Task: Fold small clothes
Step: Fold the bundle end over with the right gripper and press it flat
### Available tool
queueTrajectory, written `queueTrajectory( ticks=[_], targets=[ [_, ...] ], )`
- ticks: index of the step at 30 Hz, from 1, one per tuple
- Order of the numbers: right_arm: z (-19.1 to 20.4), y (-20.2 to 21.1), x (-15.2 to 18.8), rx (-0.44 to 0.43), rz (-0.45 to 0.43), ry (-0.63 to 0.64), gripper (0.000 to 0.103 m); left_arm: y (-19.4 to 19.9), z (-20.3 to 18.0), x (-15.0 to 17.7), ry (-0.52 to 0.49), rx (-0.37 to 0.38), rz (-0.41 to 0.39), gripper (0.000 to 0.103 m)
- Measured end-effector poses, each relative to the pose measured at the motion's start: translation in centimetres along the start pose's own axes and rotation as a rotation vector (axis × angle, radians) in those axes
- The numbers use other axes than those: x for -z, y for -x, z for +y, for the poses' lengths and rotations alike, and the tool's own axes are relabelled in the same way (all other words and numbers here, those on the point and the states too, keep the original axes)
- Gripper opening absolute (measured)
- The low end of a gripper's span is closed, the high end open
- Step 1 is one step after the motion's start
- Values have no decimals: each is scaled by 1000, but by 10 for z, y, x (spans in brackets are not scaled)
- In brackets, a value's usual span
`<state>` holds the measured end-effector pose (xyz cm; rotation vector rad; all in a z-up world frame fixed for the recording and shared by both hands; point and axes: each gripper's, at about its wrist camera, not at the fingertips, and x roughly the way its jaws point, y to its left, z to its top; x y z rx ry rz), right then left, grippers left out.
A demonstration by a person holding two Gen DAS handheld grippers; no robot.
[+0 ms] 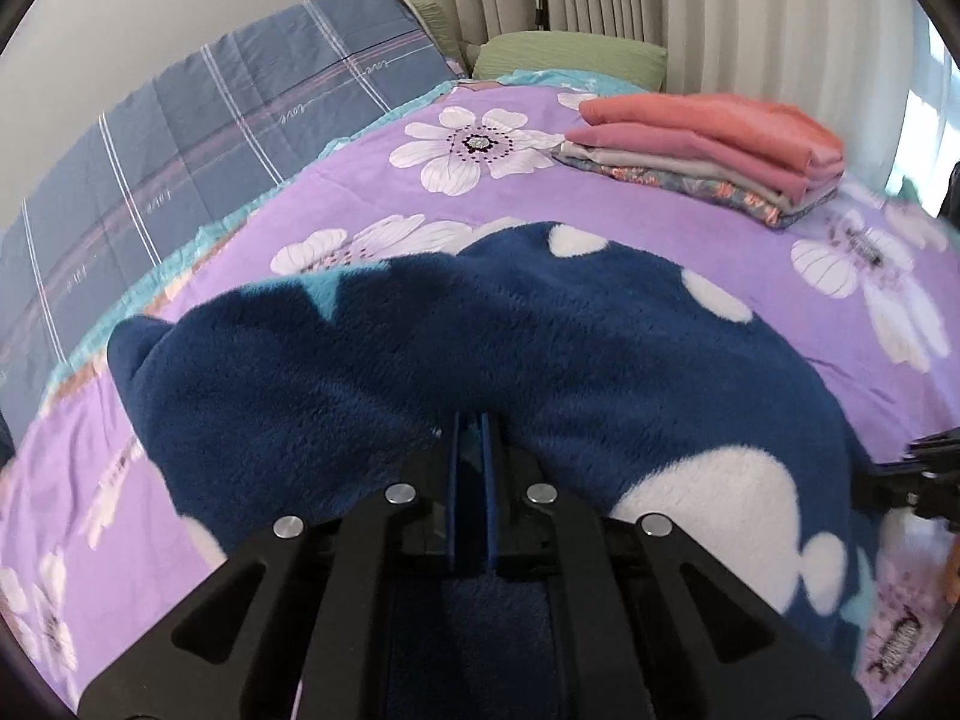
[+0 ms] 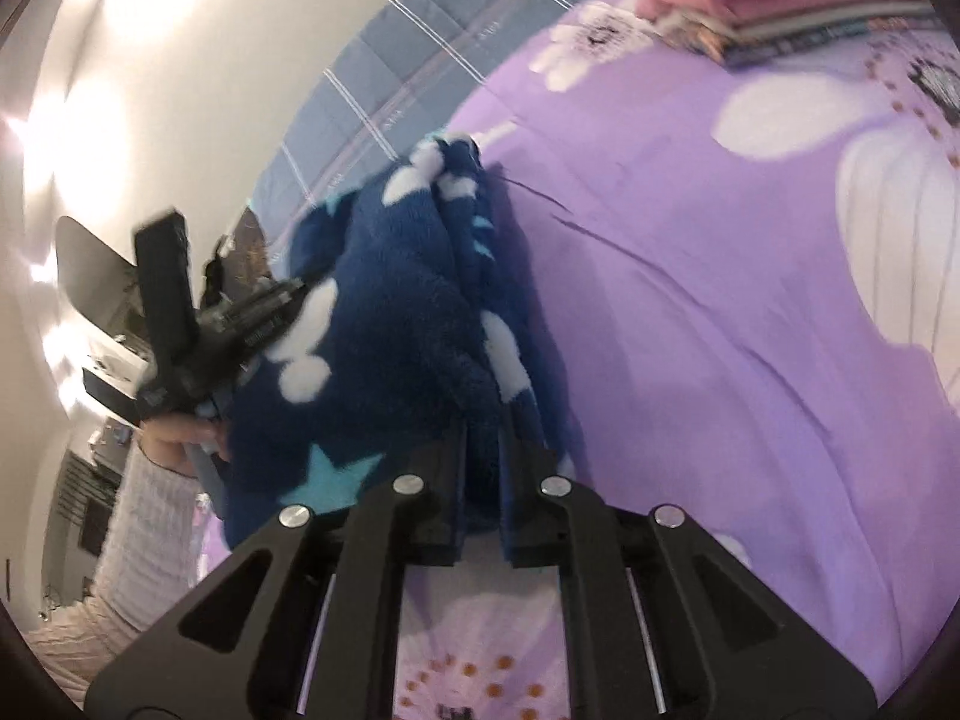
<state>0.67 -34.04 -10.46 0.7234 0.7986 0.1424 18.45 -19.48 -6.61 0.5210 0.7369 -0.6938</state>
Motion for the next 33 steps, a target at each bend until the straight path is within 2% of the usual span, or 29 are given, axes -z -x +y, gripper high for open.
queueTrajectory(
  ticks=[3,4,6,8,9,12,14,15,16,18,21,24,27,29,30,33],
  targets=[
    [15,11,-4,69,-22,50,15,-4,-8,0,-51,-51,-1,4],
    [23,19,-6,109,-52,68,25,-3,-7,1,-50,-50,-3,4],
    [42,38,-10,141,-143,143,26,-2,-3,2,-36,-39,-11,4],
    [63,45,-13,120,-189,220,30,-2,0,3,-19,-28,-14,4],
    [77,42,-13,81,-197,263,30,-2,-1,3,-21,-30,-14,4],
    [94,21,-8,57,-184,323,29,-1,-2,3,-25,-41,-19,4],
    [85,-3,-4,128,-132,300,26,-1,-2,4,-17,-37,-25,4],
    [68,-29,1,167,-73,267,26,-1,-2,4,-7,-28,-29,4],
    [63,-34,6,156,-72,260,26,-1,-3,5,-4,-28,-35,4],
    [59,-34,5,150,-52,241,26,-1,-5,5,-12,-42,-51,4],
    [65,-34,4,177,-11,300,26,3,3,5,20,-5,-69,7],
    [67,-32,9,192,-9,319,26,22,16,2,40,28,-104,17],
    [67,-31,15,202,-21,326,26,45,37,2,51,-28,-164,27],
    [66,-30,15,199,-18,318,26,54,53,3,79,-138,-196,36],
    [65,-34,11,196,-17,314,26,56,66,6,112,-157,-206,36],
    [63,-34,11,194,-16,311,26,31,89,16,213,-124,-141,37]
  ],
)
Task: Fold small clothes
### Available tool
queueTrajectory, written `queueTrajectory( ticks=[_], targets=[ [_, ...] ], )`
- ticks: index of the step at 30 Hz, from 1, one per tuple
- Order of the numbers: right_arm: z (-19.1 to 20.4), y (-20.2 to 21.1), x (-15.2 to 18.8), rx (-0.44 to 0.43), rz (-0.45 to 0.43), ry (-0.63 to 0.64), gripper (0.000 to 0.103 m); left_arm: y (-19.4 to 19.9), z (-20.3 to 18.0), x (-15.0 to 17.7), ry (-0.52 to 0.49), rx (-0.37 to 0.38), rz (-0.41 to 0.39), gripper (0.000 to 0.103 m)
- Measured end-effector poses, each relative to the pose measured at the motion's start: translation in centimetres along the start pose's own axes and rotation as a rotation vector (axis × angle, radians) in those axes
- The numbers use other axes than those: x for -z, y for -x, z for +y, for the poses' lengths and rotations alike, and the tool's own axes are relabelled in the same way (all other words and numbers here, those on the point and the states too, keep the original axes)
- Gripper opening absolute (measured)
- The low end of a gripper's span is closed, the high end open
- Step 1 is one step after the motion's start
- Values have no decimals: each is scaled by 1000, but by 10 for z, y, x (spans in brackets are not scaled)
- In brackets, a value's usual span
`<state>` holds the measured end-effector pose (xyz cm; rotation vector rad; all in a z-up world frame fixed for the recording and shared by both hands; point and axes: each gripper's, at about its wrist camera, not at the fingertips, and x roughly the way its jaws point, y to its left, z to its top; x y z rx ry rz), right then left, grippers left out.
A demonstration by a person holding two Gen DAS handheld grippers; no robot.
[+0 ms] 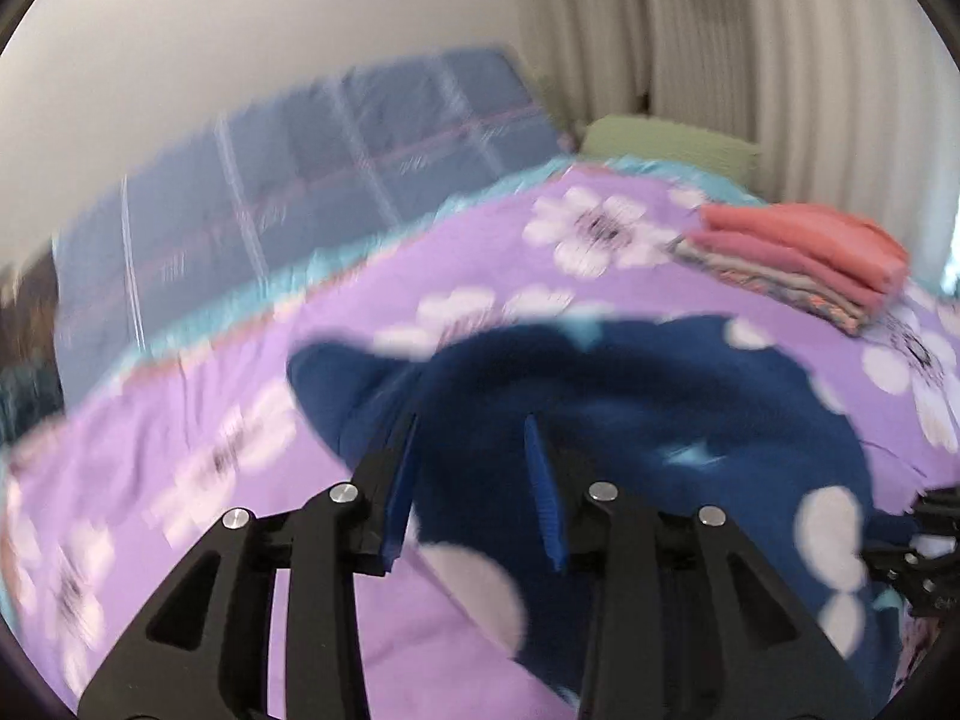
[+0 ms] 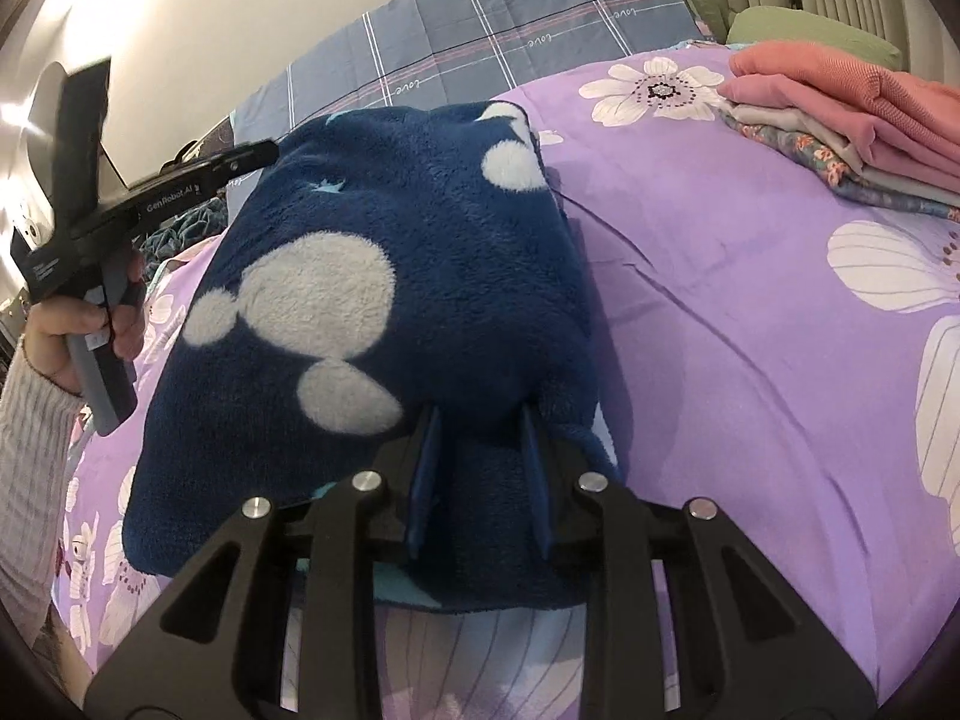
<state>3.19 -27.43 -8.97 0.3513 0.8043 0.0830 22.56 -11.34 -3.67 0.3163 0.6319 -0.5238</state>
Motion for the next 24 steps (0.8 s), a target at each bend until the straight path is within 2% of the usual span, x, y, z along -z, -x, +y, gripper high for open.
queueTrajectory(
  ticks=[3,5,6,13,15,17,18,20,22,23,24],
  targets=[
    [1,-1,-2,-5,-2,3,26,-44,4,17,3,0,69,37],
    [1,-3,-3,-2,-2,-4,26,-56,19,19,147,80,77,36],
    [0,-3,-3,-2,-3,-8,26,-59,21,19,168,94,79,36],
    [5,-1,-3,15,5,17,26,-39,20,7,88,98,122,37],
    [4,-2,-5,13,15,16,26,-23,24,-3,91,112,97,38],
    [1,-4,-6,5,23,9,26,-4,32,-11,133,153,24,38],
    [0,-4,-7,-2,26,5,26,6,35,-15,161,195,-15,38],
    [0,-3,-6,-4,25,3,26,13,34,-20,196,286,-47,38],
    [1,-4,-6,5,19,7,26,1,25,-20,183,298,-12,38],
    [2,-5,-6,9,16,8,26,-13,19,-16,167,286,32,38],
    [3,-5,-6,13,14,10,26,-38,8,-6,141,266,118,38]
  ],
)
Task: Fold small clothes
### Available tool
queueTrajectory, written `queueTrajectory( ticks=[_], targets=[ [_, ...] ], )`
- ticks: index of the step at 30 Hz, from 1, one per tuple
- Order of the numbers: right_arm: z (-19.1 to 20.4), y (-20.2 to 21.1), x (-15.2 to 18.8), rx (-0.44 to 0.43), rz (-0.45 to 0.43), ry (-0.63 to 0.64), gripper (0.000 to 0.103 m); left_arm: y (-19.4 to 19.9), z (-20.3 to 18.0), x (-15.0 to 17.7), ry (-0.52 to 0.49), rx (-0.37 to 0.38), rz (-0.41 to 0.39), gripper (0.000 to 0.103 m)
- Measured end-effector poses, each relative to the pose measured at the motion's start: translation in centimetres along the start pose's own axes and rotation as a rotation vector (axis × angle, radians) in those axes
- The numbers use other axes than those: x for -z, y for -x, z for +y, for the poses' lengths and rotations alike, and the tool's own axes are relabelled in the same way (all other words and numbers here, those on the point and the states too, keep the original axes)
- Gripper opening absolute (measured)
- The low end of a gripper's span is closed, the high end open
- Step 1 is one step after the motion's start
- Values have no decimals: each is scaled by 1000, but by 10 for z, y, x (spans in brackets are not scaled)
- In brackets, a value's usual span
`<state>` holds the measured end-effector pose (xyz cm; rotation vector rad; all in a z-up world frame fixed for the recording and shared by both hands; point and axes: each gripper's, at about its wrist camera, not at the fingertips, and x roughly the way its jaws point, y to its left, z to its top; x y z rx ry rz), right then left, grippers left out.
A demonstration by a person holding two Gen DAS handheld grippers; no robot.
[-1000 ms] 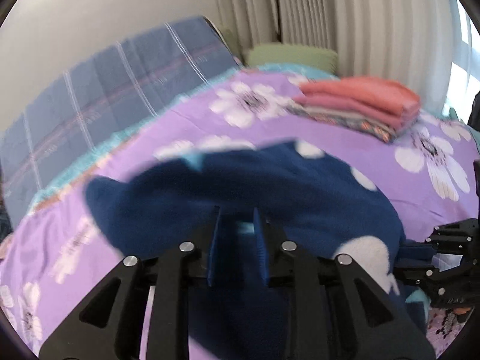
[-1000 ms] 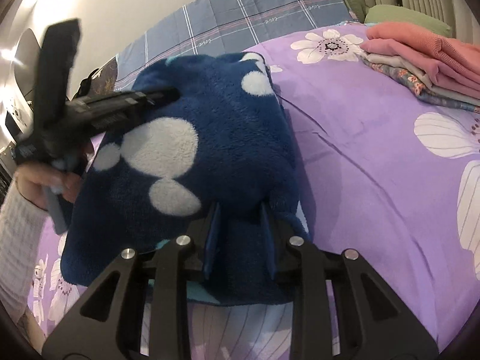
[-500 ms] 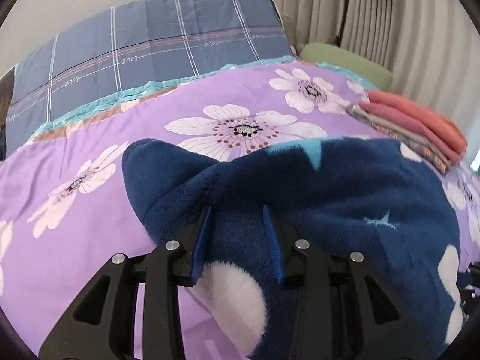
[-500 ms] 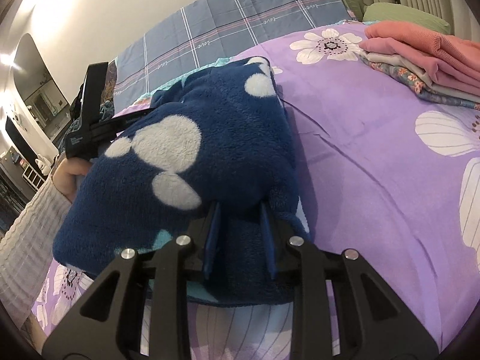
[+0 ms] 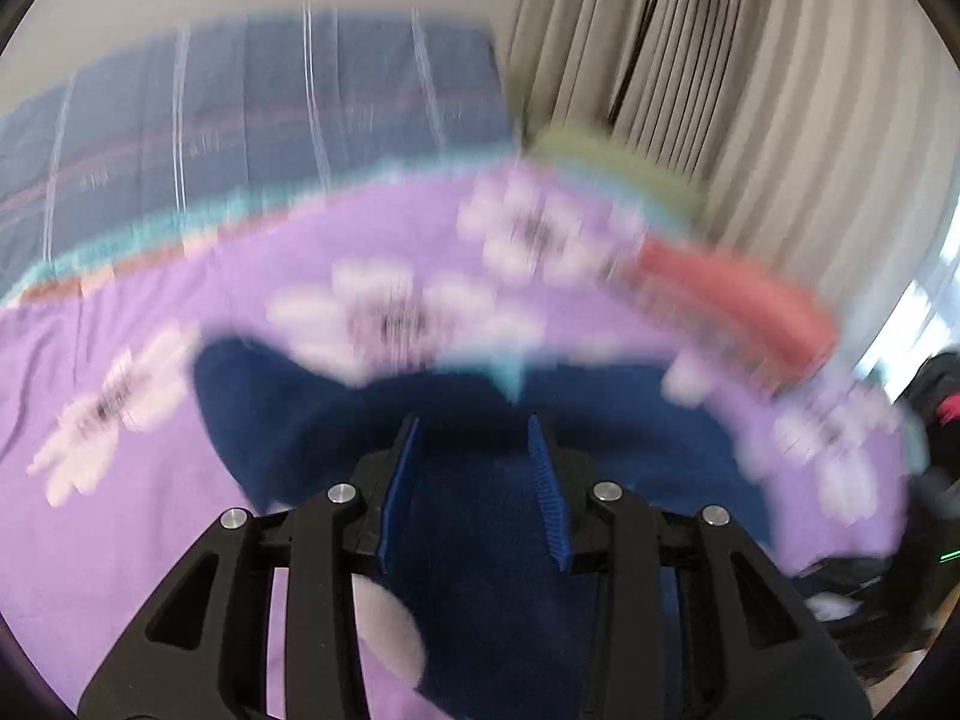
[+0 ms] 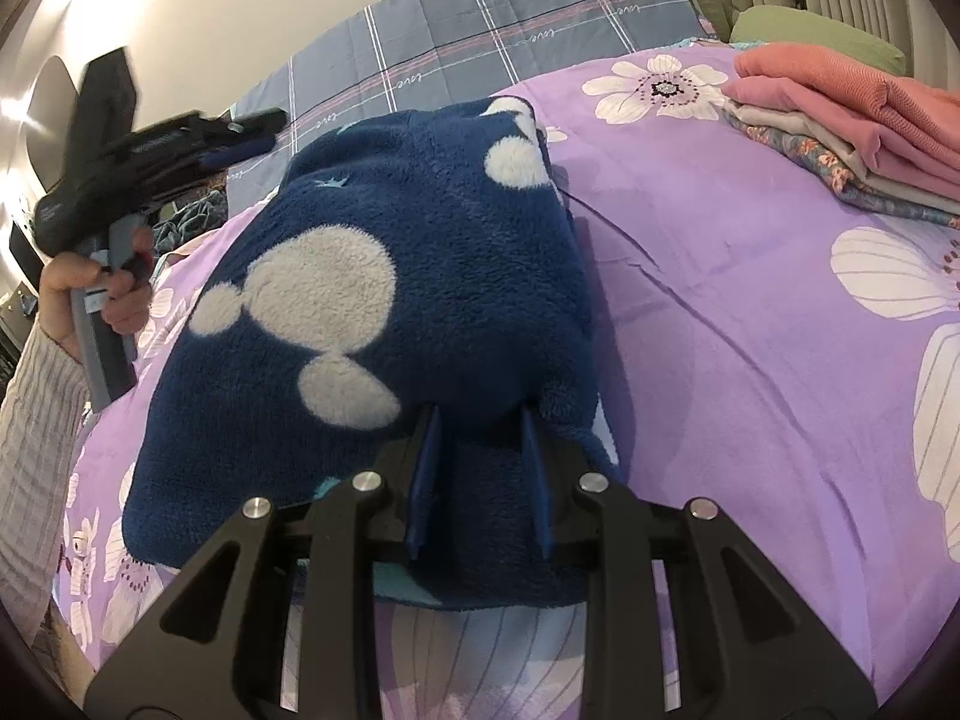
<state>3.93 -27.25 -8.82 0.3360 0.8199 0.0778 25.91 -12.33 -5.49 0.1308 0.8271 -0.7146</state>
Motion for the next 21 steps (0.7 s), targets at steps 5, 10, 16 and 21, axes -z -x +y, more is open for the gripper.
queueTrajectory(
  ticks=[5,10,16,21],
  targets=[
    [10,25,-13,-6,-54,60,27,-33,-8,16,2,-55,13,37],
    [35,59,-82,-43,-205,166,27,-36,-12,14,-36,-65,37,37],
    [31,-44,-133,78,-13,161,25,-33,-9,15,-33,-70,12,38],
    [-19,-102,-117,52,33,50,26,-31,-21,13,-69,-120,-34,41]
  ],
)
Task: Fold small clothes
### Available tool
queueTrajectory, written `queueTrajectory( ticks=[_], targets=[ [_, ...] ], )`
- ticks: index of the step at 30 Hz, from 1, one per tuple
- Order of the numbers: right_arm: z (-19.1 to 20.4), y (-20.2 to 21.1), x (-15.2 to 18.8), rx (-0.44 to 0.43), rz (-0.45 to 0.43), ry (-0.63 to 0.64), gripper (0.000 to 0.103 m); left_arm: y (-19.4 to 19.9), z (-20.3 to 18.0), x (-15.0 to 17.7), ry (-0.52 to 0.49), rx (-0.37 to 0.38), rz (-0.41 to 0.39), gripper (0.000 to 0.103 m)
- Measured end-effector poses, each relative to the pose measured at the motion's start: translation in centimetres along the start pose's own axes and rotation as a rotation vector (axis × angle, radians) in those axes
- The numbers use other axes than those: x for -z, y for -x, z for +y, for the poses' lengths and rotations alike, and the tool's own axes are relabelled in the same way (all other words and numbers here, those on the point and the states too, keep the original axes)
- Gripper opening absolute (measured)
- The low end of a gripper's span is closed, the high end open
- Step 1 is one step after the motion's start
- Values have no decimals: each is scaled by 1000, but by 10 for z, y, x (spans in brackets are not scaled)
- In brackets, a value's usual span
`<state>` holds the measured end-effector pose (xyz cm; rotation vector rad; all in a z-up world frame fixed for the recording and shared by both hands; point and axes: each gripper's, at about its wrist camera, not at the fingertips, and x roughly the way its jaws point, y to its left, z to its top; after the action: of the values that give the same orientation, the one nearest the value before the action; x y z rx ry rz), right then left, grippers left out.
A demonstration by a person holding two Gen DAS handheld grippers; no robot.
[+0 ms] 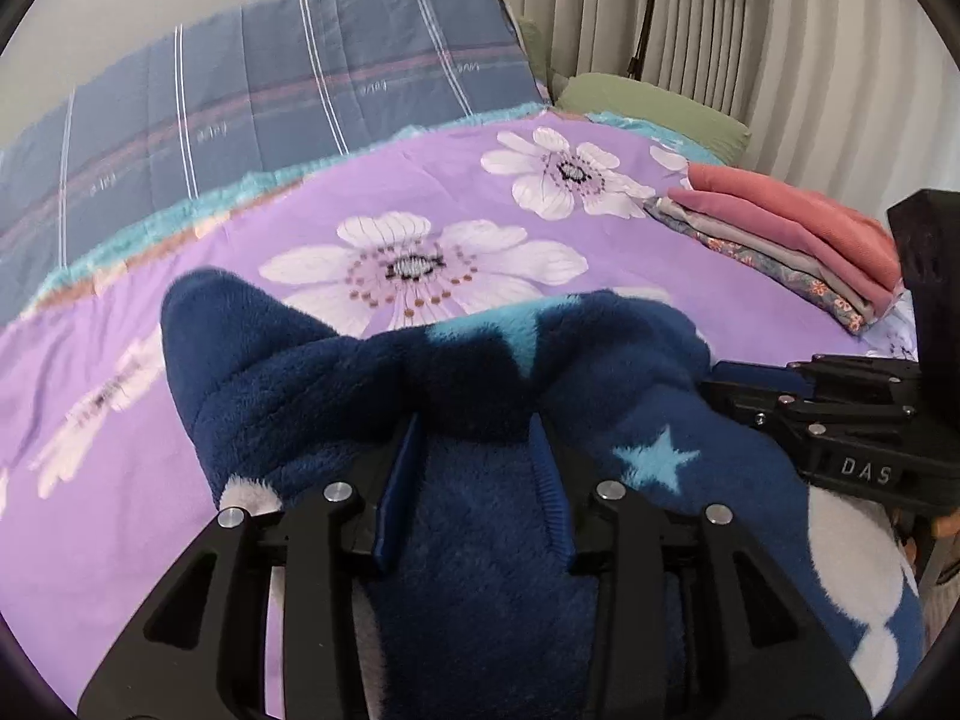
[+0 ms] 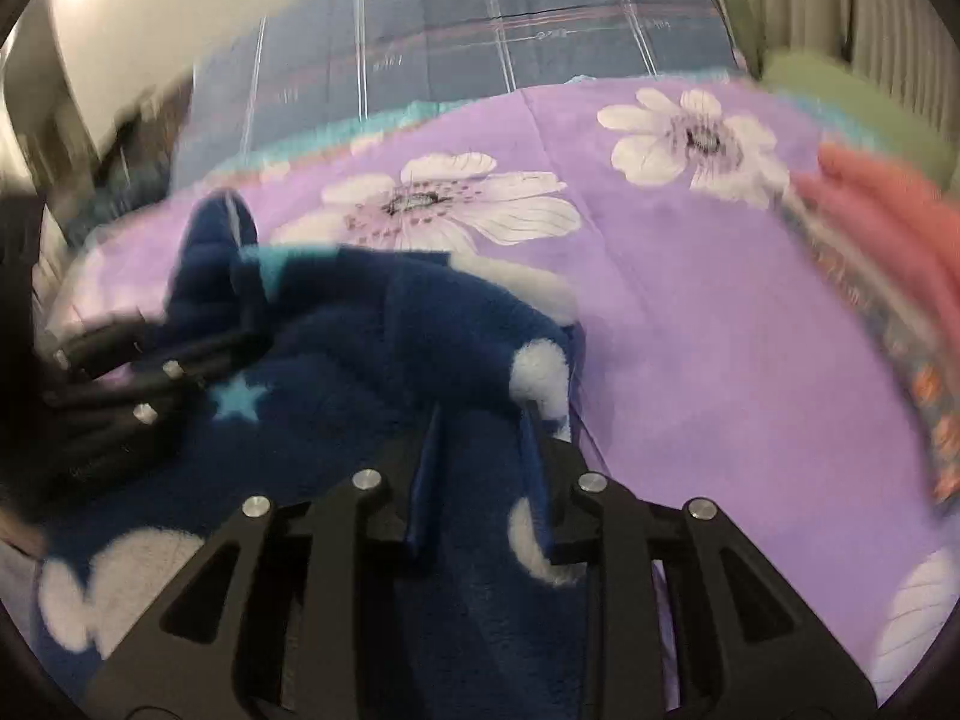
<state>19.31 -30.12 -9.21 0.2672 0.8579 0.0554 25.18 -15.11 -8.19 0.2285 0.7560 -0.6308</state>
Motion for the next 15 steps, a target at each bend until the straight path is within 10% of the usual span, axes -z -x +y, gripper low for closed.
queueTrajectory(
  ticks=[8,15],
  targets=[
    [-7,1,4,-32,-23,-5,27,115,-1,35,-23,25,-187,66],
    [1,2,4,-4,-29,19,29,187,-71,131,-227,0,-131,82]
  ],
)
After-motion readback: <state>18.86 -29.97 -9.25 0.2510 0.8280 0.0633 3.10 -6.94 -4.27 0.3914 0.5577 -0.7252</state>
